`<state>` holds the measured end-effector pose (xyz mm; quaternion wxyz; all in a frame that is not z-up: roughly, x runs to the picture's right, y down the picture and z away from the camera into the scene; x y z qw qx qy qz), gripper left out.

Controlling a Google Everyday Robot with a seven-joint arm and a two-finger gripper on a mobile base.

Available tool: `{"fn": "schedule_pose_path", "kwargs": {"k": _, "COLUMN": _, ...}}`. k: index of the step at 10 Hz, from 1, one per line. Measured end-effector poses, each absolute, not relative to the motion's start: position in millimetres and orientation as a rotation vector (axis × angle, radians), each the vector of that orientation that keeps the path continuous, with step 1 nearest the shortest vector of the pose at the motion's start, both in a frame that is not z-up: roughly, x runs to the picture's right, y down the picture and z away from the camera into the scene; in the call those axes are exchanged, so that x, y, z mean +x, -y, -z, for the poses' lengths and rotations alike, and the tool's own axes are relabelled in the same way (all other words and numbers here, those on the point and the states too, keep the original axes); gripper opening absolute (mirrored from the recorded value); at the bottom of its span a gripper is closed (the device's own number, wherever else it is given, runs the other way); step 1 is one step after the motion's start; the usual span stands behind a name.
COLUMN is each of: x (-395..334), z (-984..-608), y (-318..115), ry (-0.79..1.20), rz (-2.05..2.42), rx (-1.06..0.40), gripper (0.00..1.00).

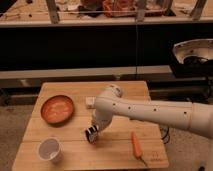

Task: Knock the eraser over

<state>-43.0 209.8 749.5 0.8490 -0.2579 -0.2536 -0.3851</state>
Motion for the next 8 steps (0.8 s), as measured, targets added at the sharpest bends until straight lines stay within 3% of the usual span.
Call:
{"fn": "schedule_pose_path", "kwargs": {"k": 2, "x": -46.1, "z": -747.6, "y": -210.5, "ry": 0.541, "rz": 0.817, "rx": -0.544, "gripper": 0.02}}
{"fn": "schedule_pose_path", "kwargs": {"k": 8, "x": -24.9, "z": -735.7, "y": -213.8, "ry": 0.542, "rz": 0.805, "rx": -0.560, "gripper": 0.00}}
